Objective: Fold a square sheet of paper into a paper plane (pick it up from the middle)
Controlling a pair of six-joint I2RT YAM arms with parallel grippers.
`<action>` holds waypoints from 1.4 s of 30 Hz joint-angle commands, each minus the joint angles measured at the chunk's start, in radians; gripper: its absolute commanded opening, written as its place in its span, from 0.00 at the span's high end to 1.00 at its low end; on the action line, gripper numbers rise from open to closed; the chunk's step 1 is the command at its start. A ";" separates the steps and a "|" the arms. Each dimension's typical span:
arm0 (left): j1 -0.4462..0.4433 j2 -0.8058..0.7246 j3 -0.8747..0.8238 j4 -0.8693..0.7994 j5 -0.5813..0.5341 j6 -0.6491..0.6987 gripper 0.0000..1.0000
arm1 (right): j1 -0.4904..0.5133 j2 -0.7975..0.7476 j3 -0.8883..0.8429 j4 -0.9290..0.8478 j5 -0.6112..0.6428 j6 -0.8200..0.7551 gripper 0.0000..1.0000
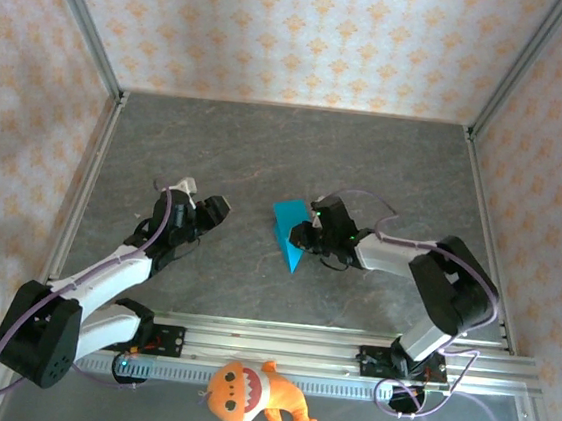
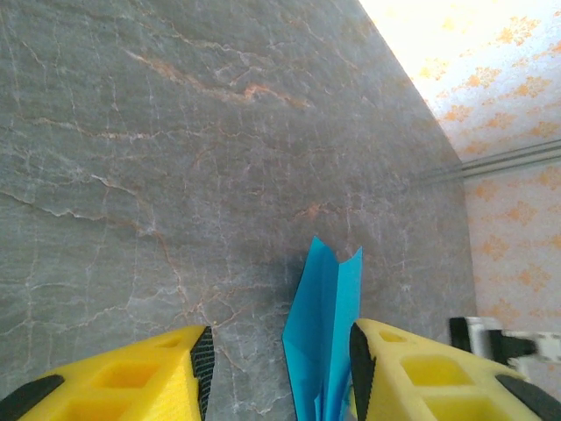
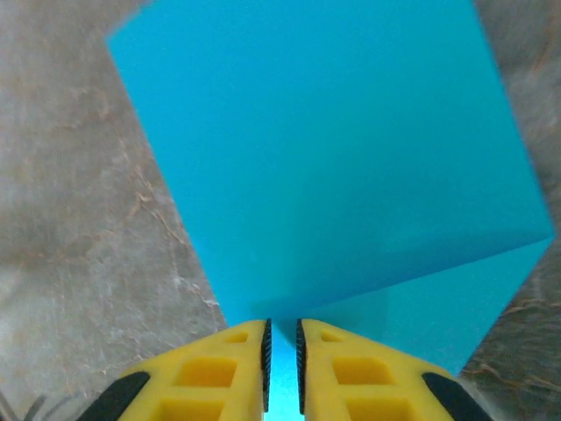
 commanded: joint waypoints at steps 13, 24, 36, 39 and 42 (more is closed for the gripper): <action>0.003 0.116 0.040 0.080 0.139 -0.004 0.62 | 0.028 0.007 -0.170 0.161 0.048 0.403 0.83; -0.108 0.298 0.145 0.130 0.265 0.034 0.83 | 0.202 -0.215 -0.322 0.476 0.350 0.773 0.79; -0.247 0.493 0.307 0.157 0.346 0.035 0.94 | 0.011 -0.373 -0.324 0.147 0.301 0.481 0.75; -0.281 0.552 0.362 0.130 0.365 0.062 0.95 | -0.024 -0.363 -0.325 0.140 0.240 0.431 0.73; -0.303 0.616 0.415 0.096 0.371 0.086 0.95 | -0.040 -0.332 -0.303 0.122 0.188 0.393 0.69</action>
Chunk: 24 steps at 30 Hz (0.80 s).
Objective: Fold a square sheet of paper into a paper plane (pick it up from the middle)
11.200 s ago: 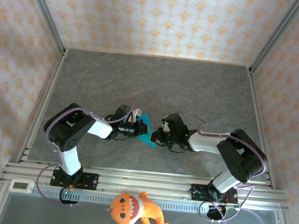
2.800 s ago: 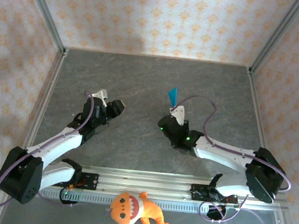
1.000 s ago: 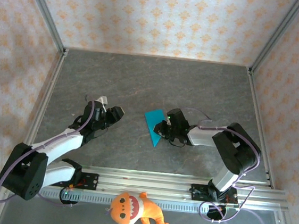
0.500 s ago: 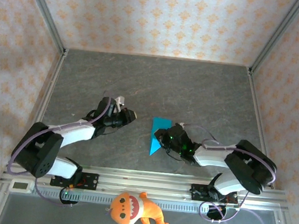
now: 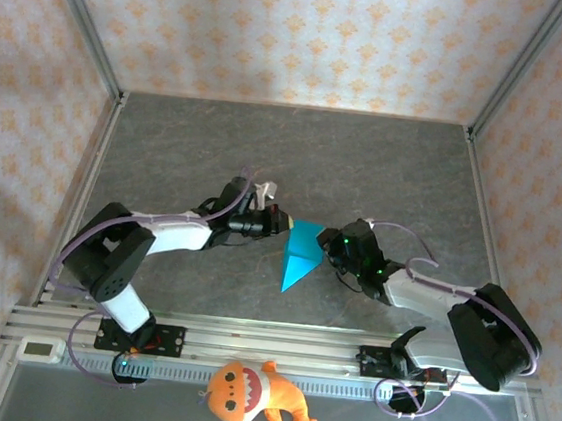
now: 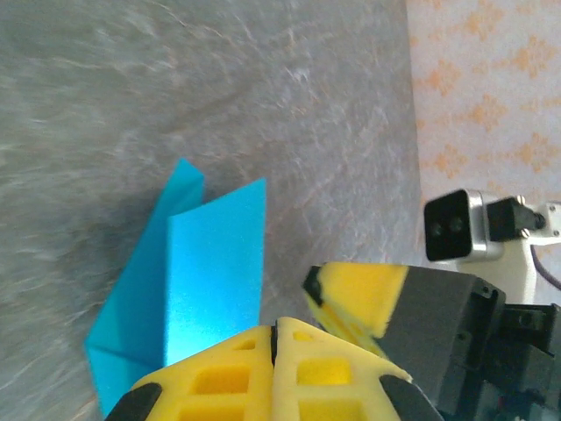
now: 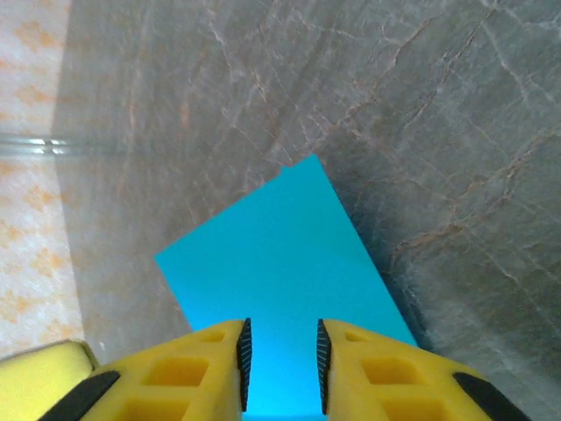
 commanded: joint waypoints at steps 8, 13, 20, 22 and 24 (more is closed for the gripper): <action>-0.022 0.162 0.122 -0.094 -0.021 0.058 0.97 | -0.028 0.023 -0.002 0.019 -0.102 -0.021 0.45; -0.002 0.205 0.095 -0.050 0.016 0.058 0.97 | -0.059 0.043 0.012 0.002 -0.189 -0.050 0.45; 0.027 0.226 0.008 0.079 0.057 0.009 0.97 | -0.075 0.107 0.031 -0.002 -0.271 -0.085 0.46; 0.031 0.229 -0.003 0.090 0.059 0.011 0.97 | -0.078 0.125 0.043 -0.015 -0.280 -0.097 0.46; 0.034 0.232 -0.013 0.097 0.062 0.012 0.97 | -0.078 0.141 0.048 -0.010 -0.293 -0.103 0.46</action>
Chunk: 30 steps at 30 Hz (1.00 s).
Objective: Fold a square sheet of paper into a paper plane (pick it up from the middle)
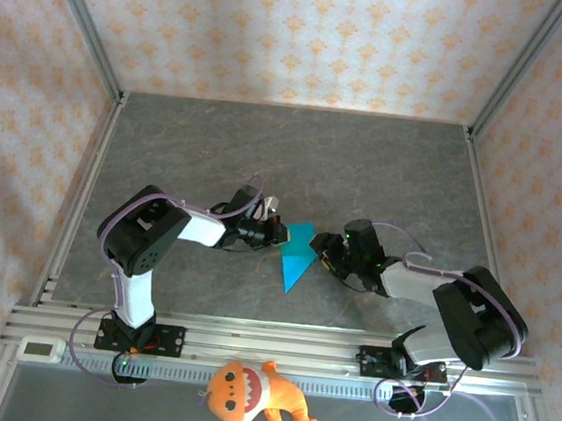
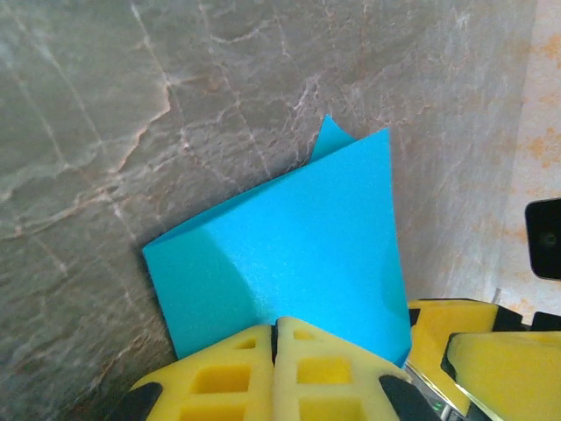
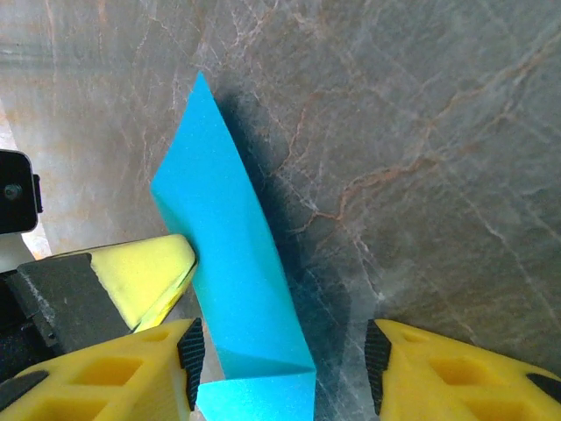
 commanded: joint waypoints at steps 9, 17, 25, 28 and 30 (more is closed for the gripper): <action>0.009 0.014 -0.038 0.067 0.030 0.009 0.97 | -0.007 0.042 0.065 0.025 -0.088 -0.088 0.55; 0.010 0.028 -0.030 0.066 0.041 0.014 0.97 | -0.052 0.101 0.111 0.030 -0.175 -0.210 0.57; 0.010 0.030 -0.027 0.056 0.039 0.021 0.97 | -0.085 0.163 0.176 -0.008 -0.270 -0.350 0.60; 0.010 0.031 -0.028 0.056 0.038 0.023 0.97 | -0.116 0.183 0.183 -0.006 -0.324 -0.386 0.63; 0.009 0.033 -0.027 0.051 0.038 0.026 0.97 | -0.134 0.214 0.197 -0.028 -0.375 -0.418 0.66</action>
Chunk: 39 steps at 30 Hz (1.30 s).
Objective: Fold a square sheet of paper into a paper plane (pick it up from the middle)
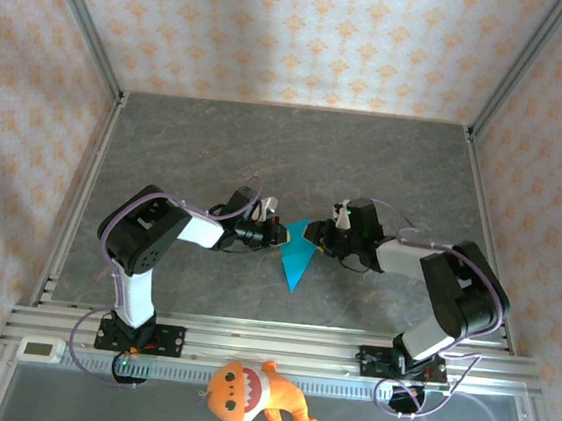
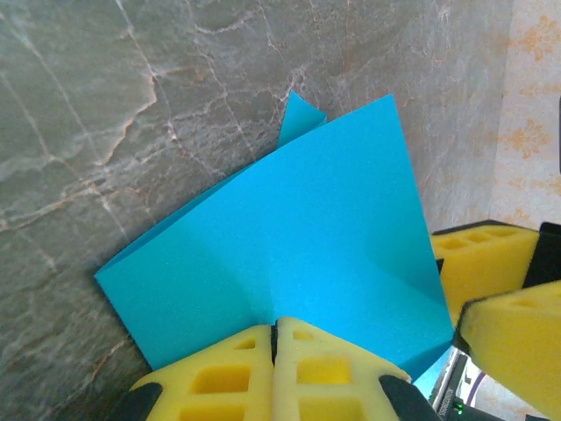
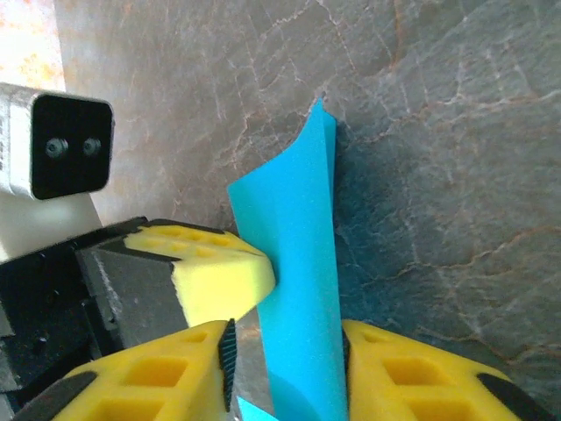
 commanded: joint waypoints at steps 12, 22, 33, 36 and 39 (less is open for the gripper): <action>0.002 0.016 0.002 -0.012 0.006 0.028 0.97 | -0.059 0.131 0.107 -0.186 -0.169 -0.228 0.82; 0.003 -0.080 0.011 0.004 0.001 0.012 0.90 | -0.064 0.084 0.028 -0.068 -0.123 -0.034 0.95; -0.035 -0.151 -0.040 0.114 -0.018 -0.119 0.91 | -0.033 -0.085 -0.197 0.295 0.066 0.376 0.97; -0.058 -0.138 -0.045 0.099 -0.045 -0.127 0.94 | -0.005 -0.107 -0.245 0.346 0.139 0.456 0.98; -0.066 -0.129 -0.066 0.113 -0.065 -0.147 0.97 | 0.026 -0.129 -0.268 0.333 0.194 0.491 0.98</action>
